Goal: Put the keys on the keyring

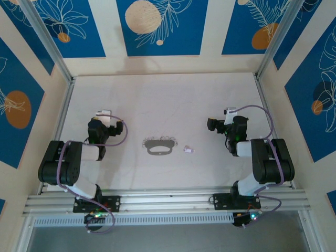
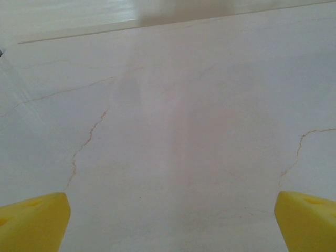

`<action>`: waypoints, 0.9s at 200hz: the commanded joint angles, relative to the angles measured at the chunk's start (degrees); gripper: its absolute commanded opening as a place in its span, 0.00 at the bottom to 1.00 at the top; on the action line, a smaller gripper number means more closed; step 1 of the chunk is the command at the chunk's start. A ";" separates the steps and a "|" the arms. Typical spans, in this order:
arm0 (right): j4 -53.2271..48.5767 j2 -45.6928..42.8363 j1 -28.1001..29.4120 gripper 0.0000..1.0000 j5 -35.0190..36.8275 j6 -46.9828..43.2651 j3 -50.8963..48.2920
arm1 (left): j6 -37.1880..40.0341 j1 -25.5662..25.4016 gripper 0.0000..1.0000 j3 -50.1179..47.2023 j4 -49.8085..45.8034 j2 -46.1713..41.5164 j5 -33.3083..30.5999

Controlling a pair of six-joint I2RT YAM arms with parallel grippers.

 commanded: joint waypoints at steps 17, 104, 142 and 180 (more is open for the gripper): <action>1.32 -0.12 -0.18 0.99 0.07 -0.94 1.08 | -0.76 0.08 1.00 0.29 0.05 0.29 0.23; -28.82 -15.29 -3.80 0.99 1.21 15.03 13.58 | -1.12 -0.01 1.00 4.23 -14.43 -9.00 -1.95; -37.20 -12.53 -4.05 0.99 -5.98 22.28 21.45 | -6.91 -0.12 1.00 11.05 -29.78 -17.67 -3.36; -39.13 -11.08 -0.13 0.95 -13.80 22.99 22.35 | -16.43 -1.85 0.93 19.83 -46.89 -22.01 2.16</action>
